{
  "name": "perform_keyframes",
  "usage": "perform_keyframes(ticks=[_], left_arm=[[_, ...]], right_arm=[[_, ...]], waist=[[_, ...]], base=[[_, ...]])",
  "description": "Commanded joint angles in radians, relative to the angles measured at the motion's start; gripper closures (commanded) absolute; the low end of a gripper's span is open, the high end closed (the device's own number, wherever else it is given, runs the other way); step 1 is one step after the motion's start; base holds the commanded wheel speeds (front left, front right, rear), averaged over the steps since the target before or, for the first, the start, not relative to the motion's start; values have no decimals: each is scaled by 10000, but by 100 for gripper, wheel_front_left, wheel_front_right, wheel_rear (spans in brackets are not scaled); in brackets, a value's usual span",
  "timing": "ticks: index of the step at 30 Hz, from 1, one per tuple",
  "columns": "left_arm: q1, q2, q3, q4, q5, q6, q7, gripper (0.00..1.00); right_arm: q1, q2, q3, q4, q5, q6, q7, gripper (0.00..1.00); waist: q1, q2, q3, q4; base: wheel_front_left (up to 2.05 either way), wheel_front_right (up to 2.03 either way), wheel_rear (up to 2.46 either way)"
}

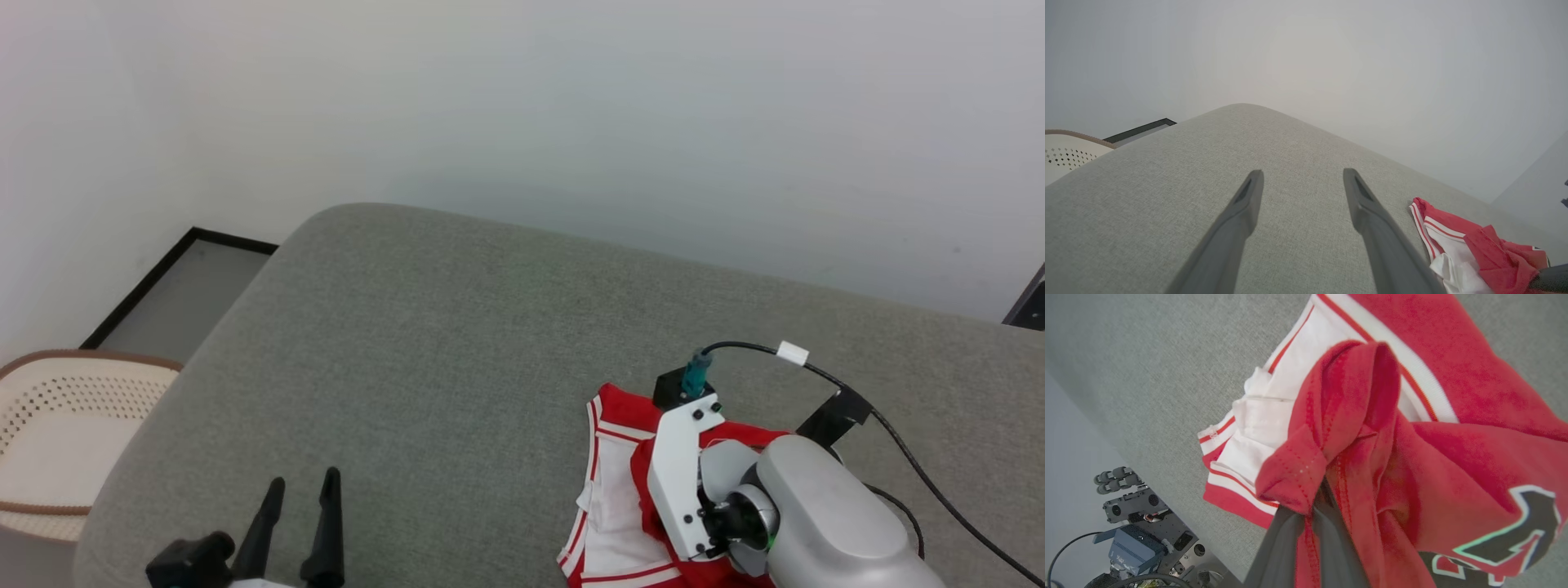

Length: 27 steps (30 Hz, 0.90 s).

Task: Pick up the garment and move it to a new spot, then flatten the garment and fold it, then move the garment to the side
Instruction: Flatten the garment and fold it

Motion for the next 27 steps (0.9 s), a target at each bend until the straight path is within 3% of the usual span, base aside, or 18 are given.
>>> perform_keyframes(ticks=[1, 8, 9, 10, 11, 19, 27], left_arm=[[-144, -25, -41, 54, -57, -72, -58, 0], [-348, 48, -202, 313, -165, -57, -92, 0], [-361, 85, -203, 343, -174, -58, -99, 0], [-365, 111, -202, 365, -183, -59, -104, 0], [-352, 141, -202, 385, -211, -60, -108, 0], [-144, 357, -161, 330, -266, -23, -60, 0], [46, 475, -85, 82, -281, 92, -75, 0]], right_arm=[[-125, 30, 167, 144, 147, -18, -73, 100], [-604, 32, 575, 863, 807, -18, -404, 100], [-731, 35, 702, 919, 858, -18, -453, 80], [-830, 37, 796, 938, 966, -18, -513, 25], [-903, 34, 841, 1021, 1075, -18, -515, 0], [-1585, 31, 1327, 1037, 2385, -19, -279, 0], [-2103, 30, 1578, 420, 3350, -19, -1031, 0]], waist=[[0, -1, 57, 51], [0, -1, 56, 115], [0, -1, 39, 110], [0, -1, 3, 95], [0, -1, -35, 77], [0, -1, -290, -216], [0, -1, -177, -872]], base=[[0, 0, 0], [0, 0, 0], [0, 0, 0], [0, 0, 0], [0, 0, 0], [0, 0, 0], [0, 0, 0]])
